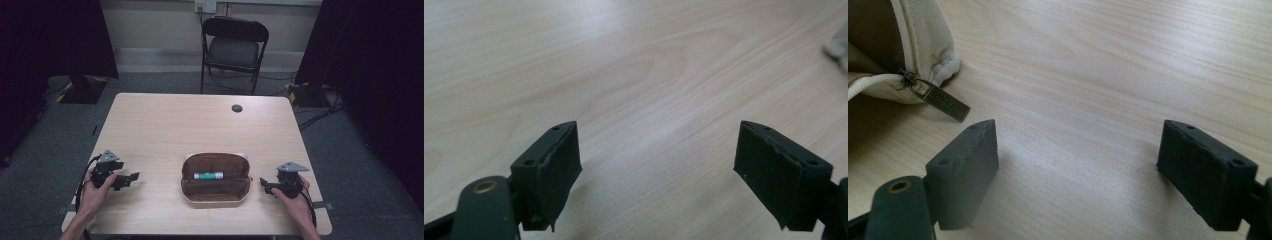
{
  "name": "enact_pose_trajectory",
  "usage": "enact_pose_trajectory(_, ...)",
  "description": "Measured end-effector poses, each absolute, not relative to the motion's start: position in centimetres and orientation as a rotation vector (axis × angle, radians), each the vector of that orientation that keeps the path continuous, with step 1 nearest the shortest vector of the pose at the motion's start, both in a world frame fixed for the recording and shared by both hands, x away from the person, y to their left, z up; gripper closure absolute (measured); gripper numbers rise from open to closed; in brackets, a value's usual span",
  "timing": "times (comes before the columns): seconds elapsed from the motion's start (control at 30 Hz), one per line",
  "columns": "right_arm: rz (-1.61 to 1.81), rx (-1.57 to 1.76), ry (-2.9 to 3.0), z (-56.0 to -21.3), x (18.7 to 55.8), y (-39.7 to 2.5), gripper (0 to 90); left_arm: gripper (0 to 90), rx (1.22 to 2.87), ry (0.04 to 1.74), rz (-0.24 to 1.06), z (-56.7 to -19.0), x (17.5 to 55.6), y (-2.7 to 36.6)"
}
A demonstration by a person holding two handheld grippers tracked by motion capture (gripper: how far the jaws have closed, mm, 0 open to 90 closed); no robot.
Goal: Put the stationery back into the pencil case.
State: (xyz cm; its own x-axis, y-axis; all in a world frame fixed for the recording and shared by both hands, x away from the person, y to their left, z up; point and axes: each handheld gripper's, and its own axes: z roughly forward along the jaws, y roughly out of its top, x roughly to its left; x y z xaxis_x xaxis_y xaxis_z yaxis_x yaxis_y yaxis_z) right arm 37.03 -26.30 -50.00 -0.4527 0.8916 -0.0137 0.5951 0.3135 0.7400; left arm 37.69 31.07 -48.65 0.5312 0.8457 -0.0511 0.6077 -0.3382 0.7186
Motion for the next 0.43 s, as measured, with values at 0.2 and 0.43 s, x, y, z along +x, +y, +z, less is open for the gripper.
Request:
enact_pose_trajectory(0.2, 0.946, 1.318, 2.165, -49.99, 37.05, -26.29, 15.5, 15.1, 2.077, 1.148, 0.502, -50.11, 37.70, 30.84)
enact_pose_trajectory(0.43, 0.944, 1.324, 2.162, -50.01, 37.08, -26.31, 13.7, 13.6, 2.080, 1.138, 0.507, -50.19, 37.71, 30.93)
